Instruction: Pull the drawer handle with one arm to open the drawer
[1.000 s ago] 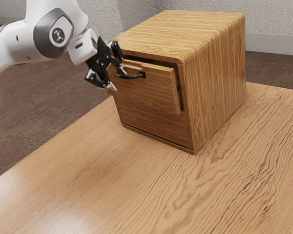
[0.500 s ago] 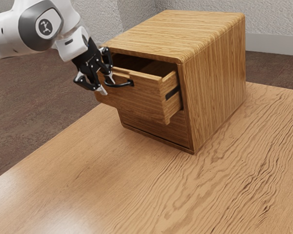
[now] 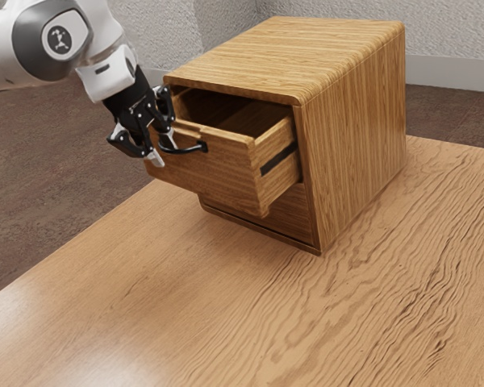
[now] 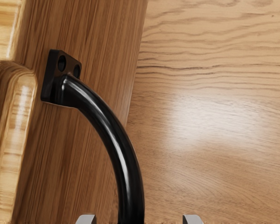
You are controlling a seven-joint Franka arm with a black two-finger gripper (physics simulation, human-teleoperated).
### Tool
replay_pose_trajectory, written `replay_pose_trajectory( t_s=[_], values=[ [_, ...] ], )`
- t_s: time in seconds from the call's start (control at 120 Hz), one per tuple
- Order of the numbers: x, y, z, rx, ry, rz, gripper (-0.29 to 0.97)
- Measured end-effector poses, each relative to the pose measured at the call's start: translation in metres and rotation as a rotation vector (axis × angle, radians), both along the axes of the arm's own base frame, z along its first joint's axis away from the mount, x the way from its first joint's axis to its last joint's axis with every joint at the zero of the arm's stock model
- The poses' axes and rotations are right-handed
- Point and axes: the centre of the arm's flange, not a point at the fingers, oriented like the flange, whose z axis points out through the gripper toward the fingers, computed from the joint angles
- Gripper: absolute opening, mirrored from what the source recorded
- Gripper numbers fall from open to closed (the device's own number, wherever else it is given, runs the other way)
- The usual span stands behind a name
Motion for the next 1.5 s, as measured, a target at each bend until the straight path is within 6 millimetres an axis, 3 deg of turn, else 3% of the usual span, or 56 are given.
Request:
replay_pose_trajectory(
  t_s=[0.567,0.883,1.067,1.5],
  values=[
    [-0.039,-0.006,-0.001,0.008,0.049,0.052,0.16],
    [-0.058,-0.011,-0.005,0.010,0.062,0.072,0.24],
    [-0.073,-0.014,0.001,0.011,0.055,0.081,0.18],
    [-0.075,-0.011,-0.002,0.006,0.059,0.095,0.17]
  ],
)
